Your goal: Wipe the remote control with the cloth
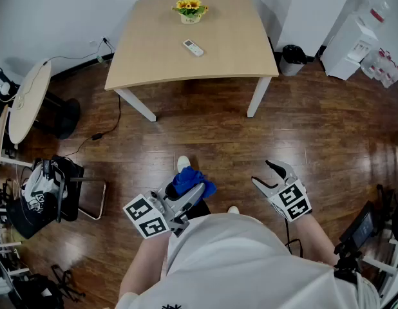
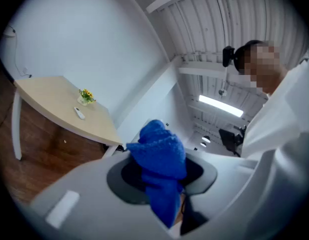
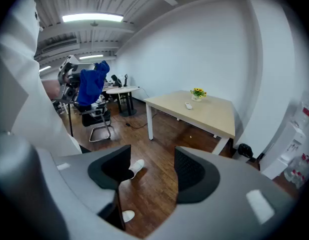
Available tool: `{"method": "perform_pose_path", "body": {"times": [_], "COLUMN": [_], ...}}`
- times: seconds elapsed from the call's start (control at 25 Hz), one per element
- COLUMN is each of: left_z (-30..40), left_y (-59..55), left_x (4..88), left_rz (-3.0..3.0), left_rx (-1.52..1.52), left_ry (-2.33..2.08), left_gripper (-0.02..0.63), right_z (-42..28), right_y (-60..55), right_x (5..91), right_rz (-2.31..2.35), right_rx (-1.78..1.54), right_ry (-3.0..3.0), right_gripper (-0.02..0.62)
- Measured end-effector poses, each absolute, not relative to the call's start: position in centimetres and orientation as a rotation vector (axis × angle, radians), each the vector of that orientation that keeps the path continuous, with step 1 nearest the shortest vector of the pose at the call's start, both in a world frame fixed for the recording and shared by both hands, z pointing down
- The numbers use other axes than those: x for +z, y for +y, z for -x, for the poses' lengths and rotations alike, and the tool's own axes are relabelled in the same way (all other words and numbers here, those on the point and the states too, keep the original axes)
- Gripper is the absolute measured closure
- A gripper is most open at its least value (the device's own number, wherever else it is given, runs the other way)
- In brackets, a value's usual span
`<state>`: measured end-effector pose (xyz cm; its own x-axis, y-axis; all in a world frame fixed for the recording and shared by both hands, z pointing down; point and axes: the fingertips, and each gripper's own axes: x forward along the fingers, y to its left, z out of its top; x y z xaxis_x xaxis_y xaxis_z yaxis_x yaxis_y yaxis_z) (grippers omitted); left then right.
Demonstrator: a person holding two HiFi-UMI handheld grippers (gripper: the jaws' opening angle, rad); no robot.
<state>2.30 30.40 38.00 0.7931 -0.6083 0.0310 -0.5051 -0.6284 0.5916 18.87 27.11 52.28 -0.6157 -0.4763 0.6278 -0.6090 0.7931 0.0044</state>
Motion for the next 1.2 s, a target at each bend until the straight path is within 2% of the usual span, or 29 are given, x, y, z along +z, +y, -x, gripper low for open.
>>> {"method": "perform_pose_path", "body": {"times": [0.32, 0.72, 1.2], "left_z": [6.3, 17.2, 21.0], "left_y": [15.8, -1.3, -6.0], "left_x": [38.8, 38.3, 38.0], "left_rz": [-2.395, -2.401, -2.344], "left_rx": [-0.311, -0.205, -0.229], "left_ry": [-0.704, -0.613, -0.836], "left_gripper": [0.457, 0.457, 0.457], "right_z": [-10.6, -0.6, 4.3], "right_y": [13.8, -3.7, -18.3], "right_x": [52.7, 50.9, 54.4], "right_rz": [-0.873, -0.898, -0.854], "right_rx": [0.308, 0.292, 0.220], "right_ry": [-2.275, -2.216, -2.244], "right_gripper": [0.319, 0.319, 0.319]}}
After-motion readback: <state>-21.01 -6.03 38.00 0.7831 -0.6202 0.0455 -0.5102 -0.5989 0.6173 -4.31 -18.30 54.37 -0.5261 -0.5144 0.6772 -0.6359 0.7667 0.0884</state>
